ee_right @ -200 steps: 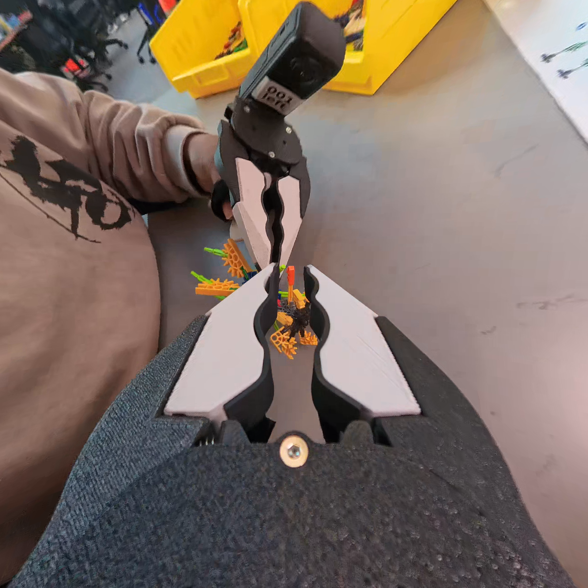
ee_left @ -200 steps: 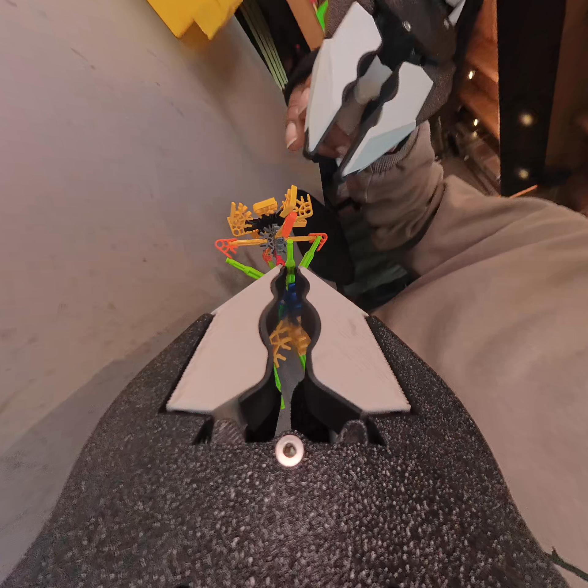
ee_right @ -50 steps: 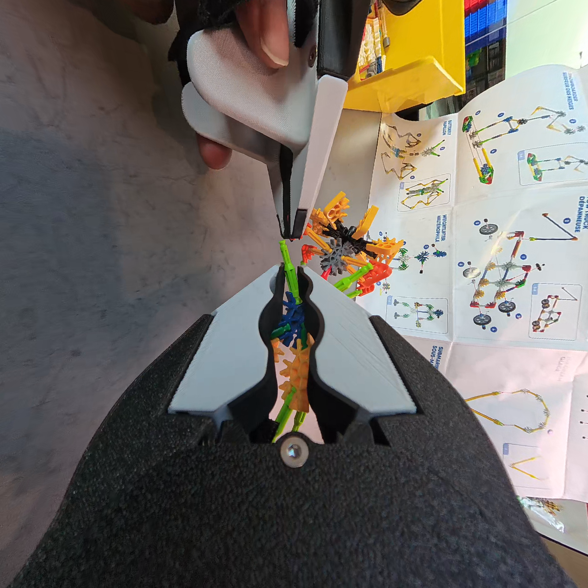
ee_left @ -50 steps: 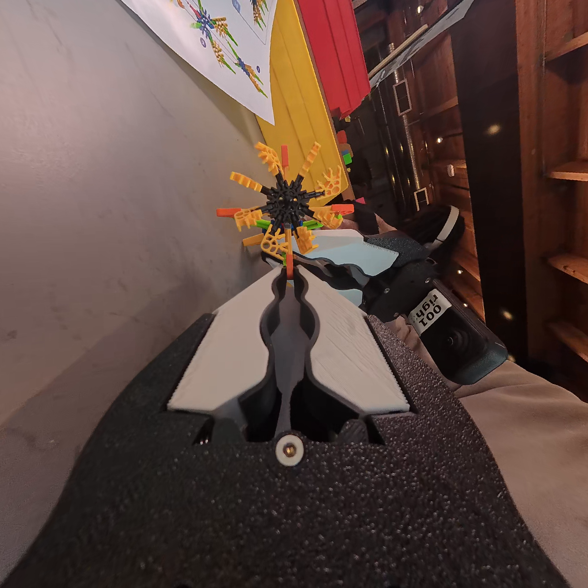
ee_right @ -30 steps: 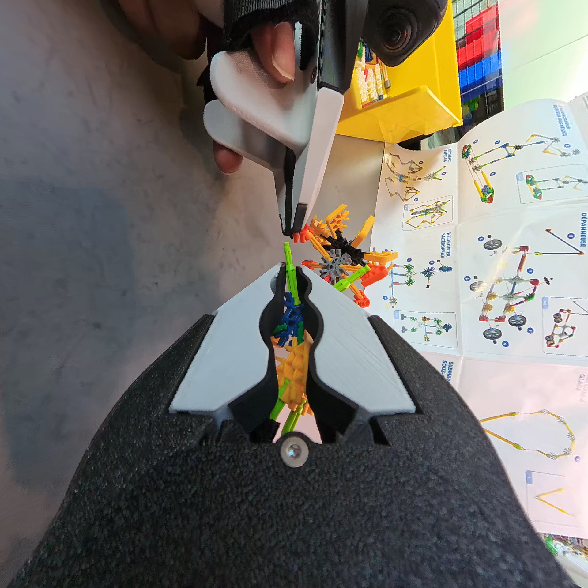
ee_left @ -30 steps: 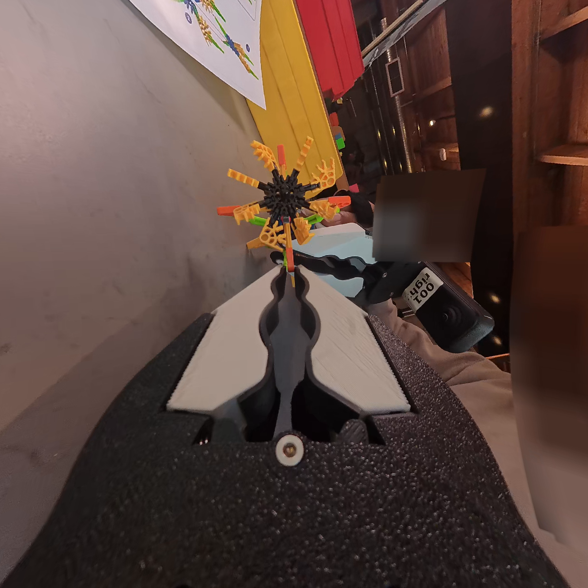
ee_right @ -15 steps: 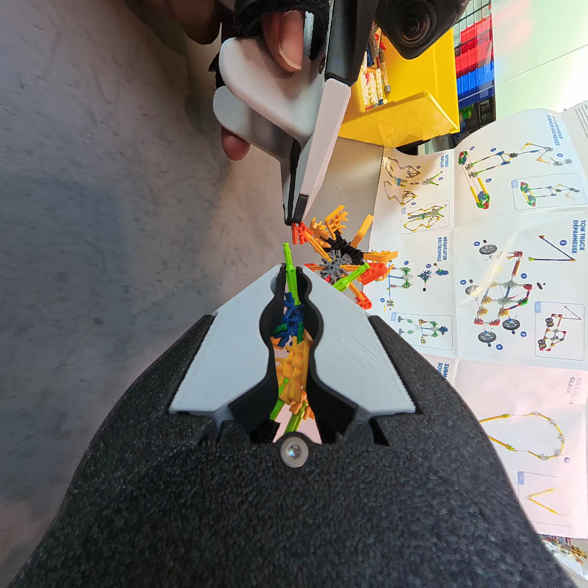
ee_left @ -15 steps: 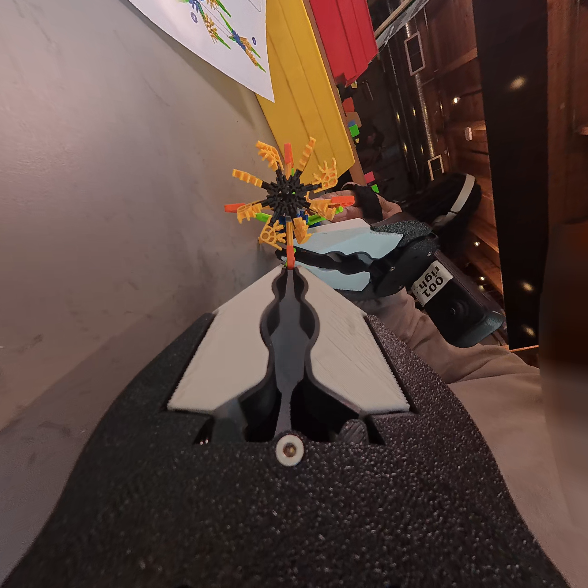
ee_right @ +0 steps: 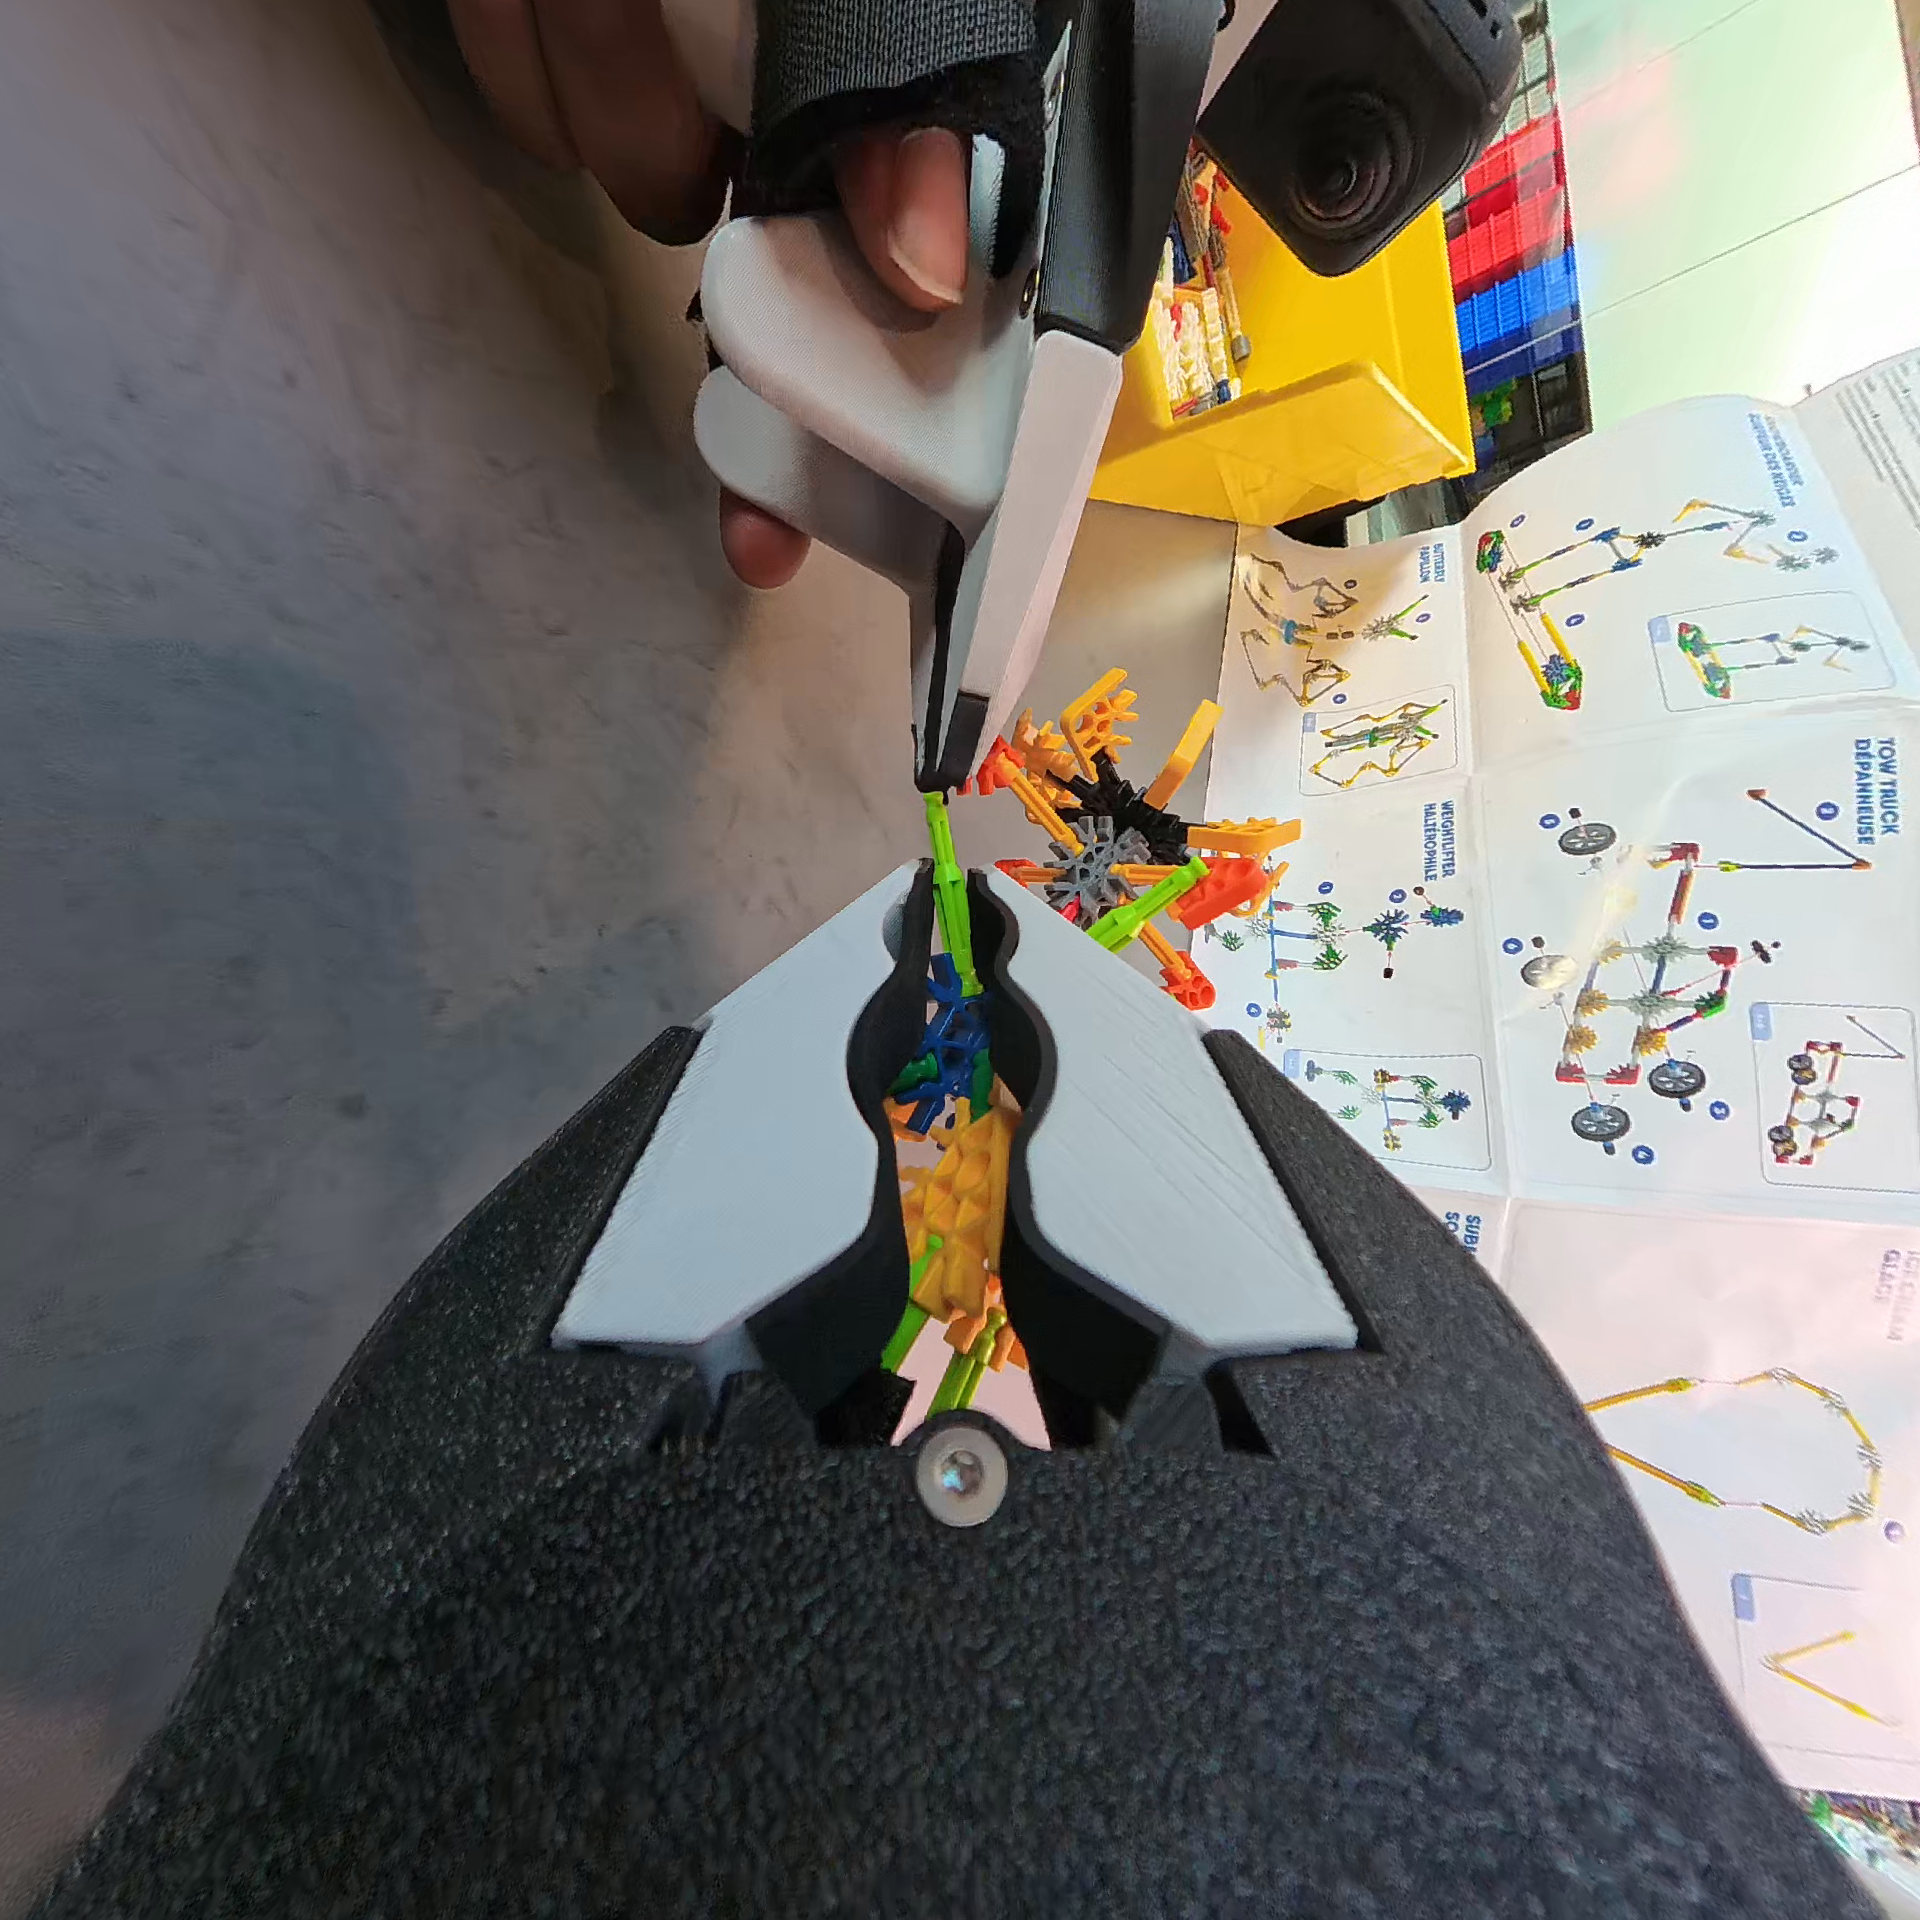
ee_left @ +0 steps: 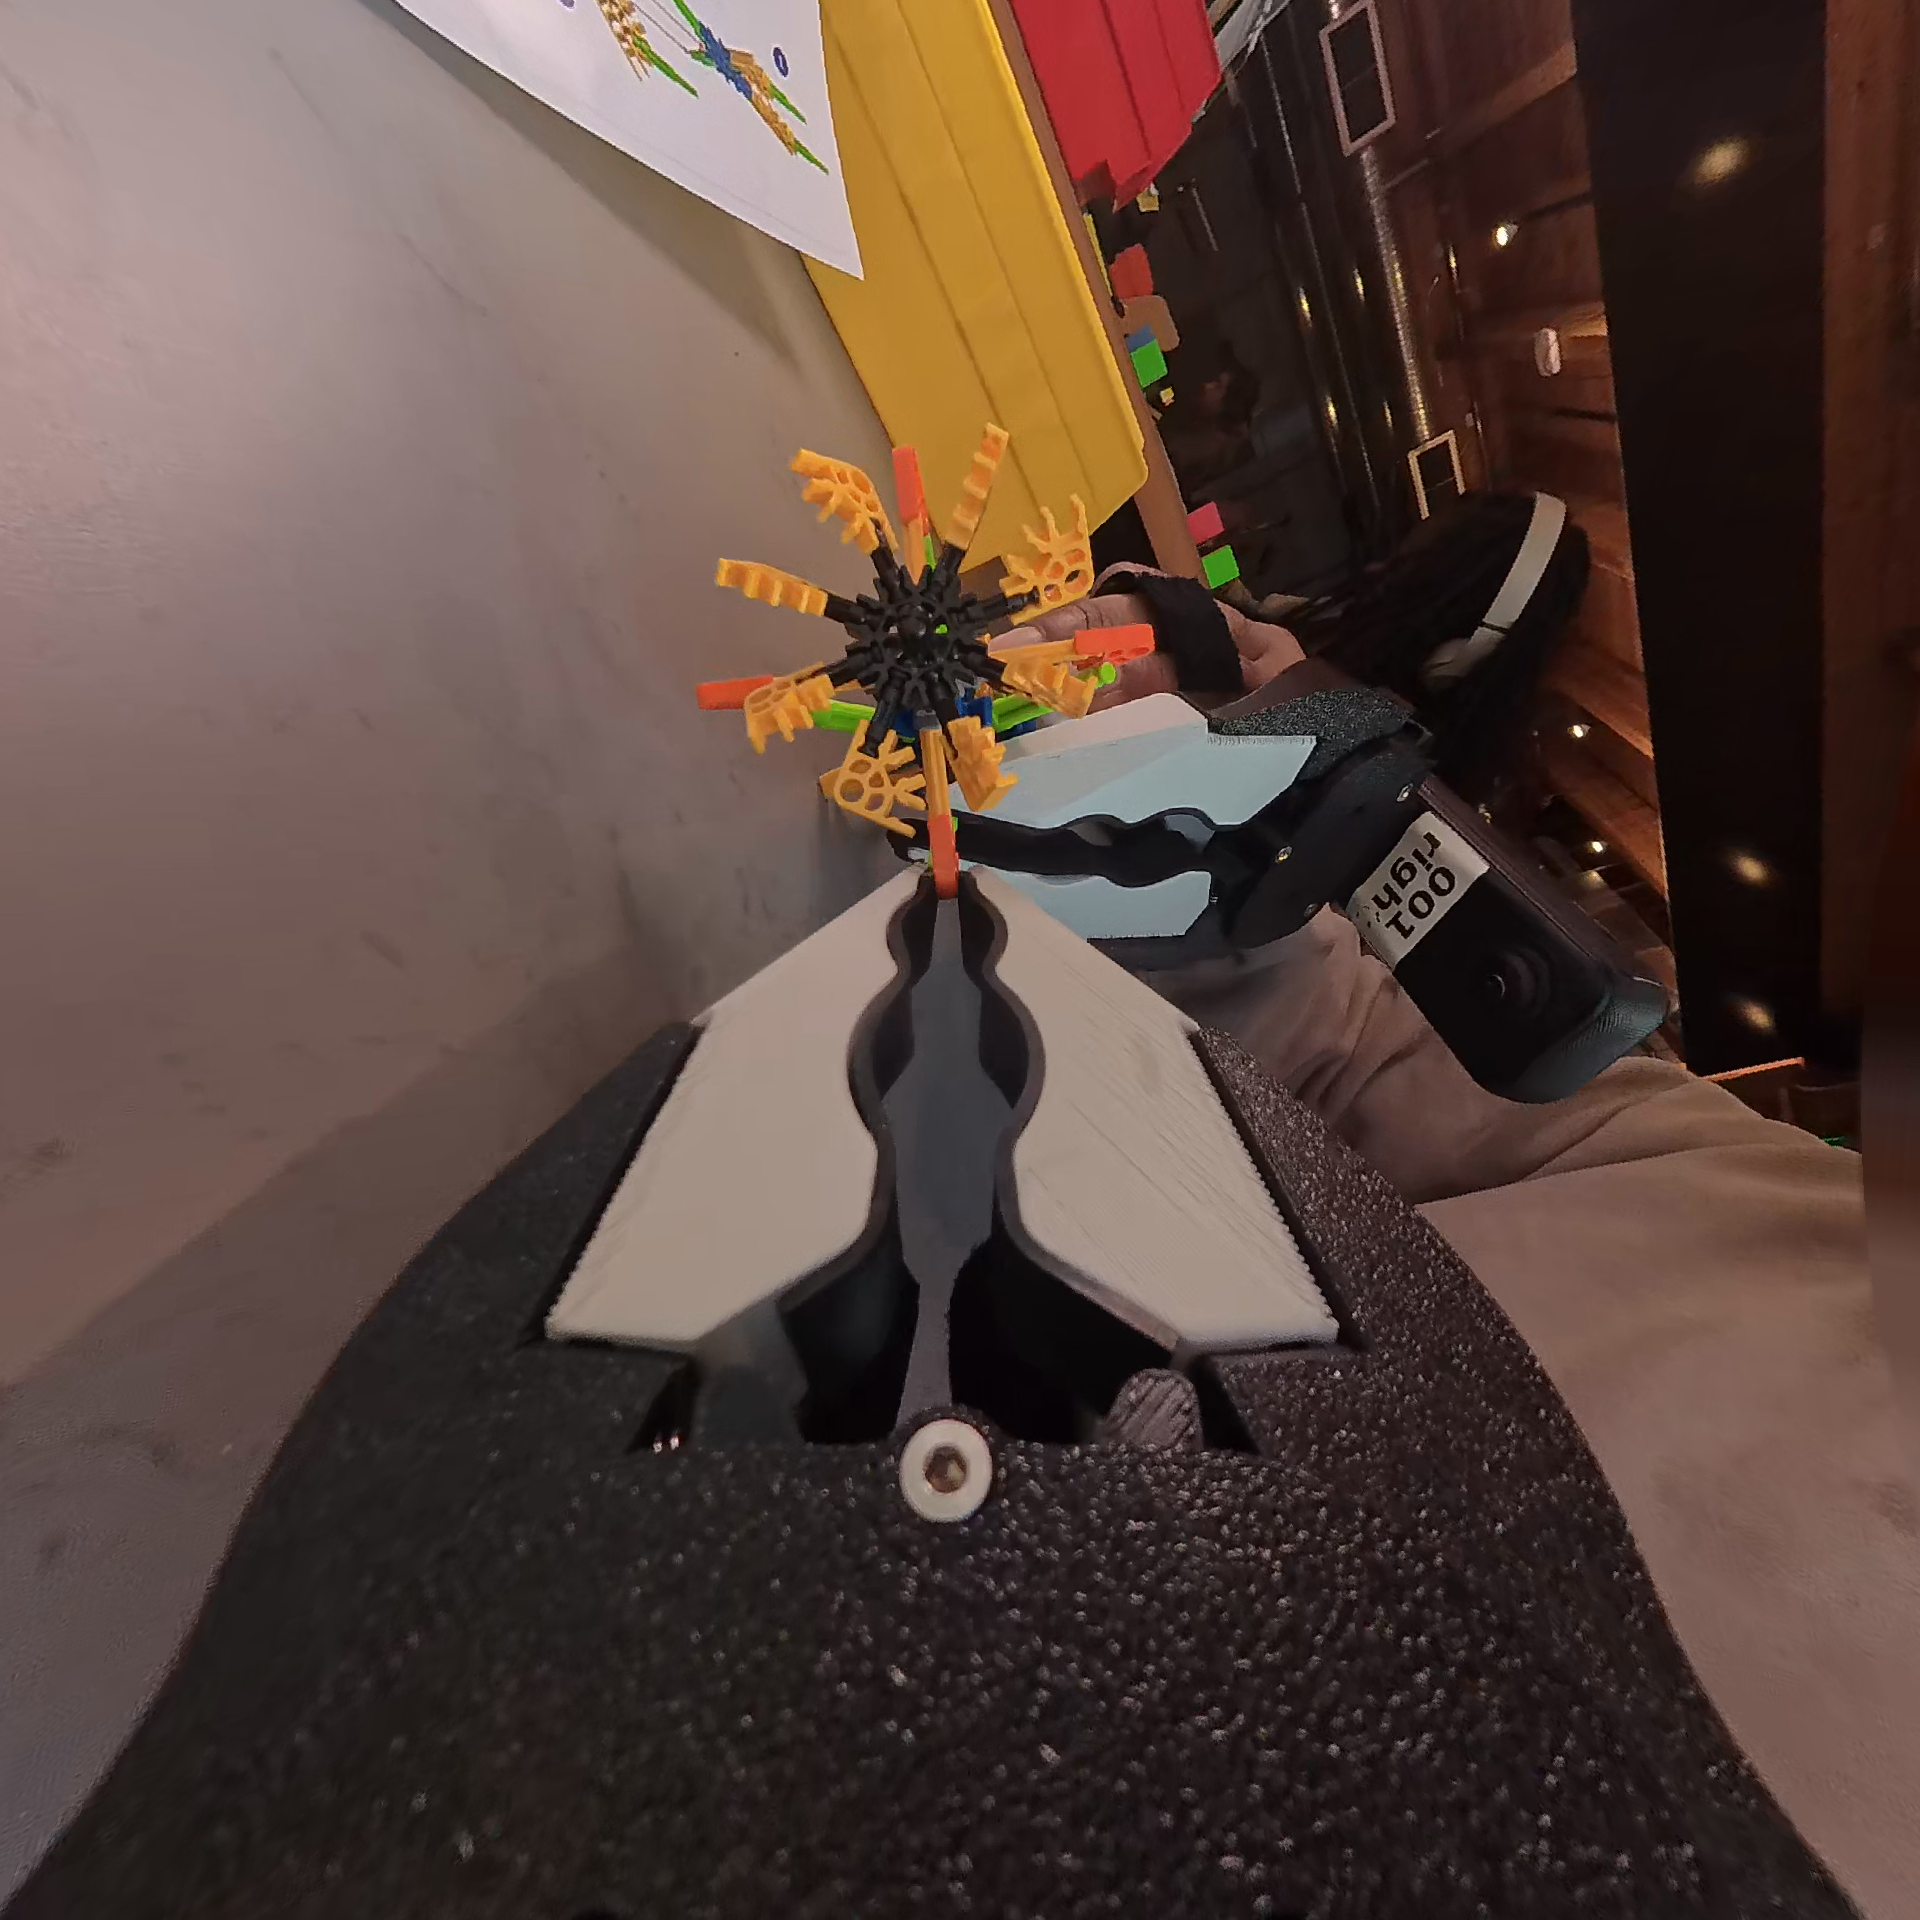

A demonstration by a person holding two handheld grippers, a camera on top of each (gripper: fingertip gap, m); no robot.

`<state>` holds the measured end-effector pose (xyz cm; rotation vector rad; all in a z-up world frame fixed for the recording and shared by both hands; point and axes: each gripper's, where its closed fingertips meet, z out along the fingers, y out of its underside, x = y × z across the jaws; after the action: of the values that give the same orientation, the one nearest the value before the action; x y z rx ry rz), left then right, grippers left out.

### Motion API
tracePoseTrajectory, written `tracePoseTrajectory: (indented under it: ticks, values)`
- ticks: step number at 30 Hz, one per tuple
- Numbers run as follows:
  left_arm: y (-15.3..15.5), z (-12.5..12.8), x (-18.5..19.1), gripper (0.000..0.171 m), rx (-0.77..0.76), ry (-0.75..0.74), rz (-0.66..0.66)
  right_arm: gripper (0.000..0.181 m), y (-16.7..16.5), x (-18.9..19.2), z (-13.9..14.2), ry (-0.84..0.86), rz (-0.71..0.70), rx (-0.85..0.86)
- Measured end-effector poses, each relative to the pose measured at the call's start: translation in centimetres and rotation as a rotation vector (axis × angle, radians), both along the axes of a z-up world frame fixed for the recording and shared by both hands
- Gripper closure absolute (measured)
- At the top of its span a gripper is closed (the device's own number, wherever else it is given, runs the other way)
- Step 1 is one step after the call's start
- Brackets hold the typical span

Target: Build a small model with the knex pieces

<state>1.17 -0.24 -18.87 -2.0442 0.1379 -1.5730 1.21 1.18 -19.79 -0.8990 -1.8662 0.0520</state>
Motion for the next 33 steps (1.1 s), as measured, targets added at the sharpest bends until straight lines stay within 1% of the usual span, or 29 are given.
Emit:
tracePoseTrajectory:
  ticks: [10, 19, 26, 29, 33]
  values:
    - [0.23, 0.48, -0.74, 0.167, -0.015, -0.045, 0.010, 0.178, 0.32, 0.08, 0.19, 0.029, -0.004, -0.034]
    - [0.19, 0.42, -0.80, 0.167, 0.002, -0.026, 0.004, 0.178, 0.00, 0.03, 0.11, 0.026, 0.009, -0.024]
    - [-0.08, 0.13, -0.82, 0.168, 0.046, 0.055, -0.024, 0.178, -0.49, 0.06, 0.34, 0.069, 0.032, -0.139]
    - [-0.17, 0.13, -0.86, 0.169, 0.056, 0.066, -0.034, 0.178, -0.59, -0.06, 0.42, 0.087, 0.024, -0.204]
    - [-0.27, 0.21, -0.71, 0.168, 0.103, 0.117, -0.040, 0.178, -0.56, -0.23, 0.43, 0.089, -0.001, -0.230]
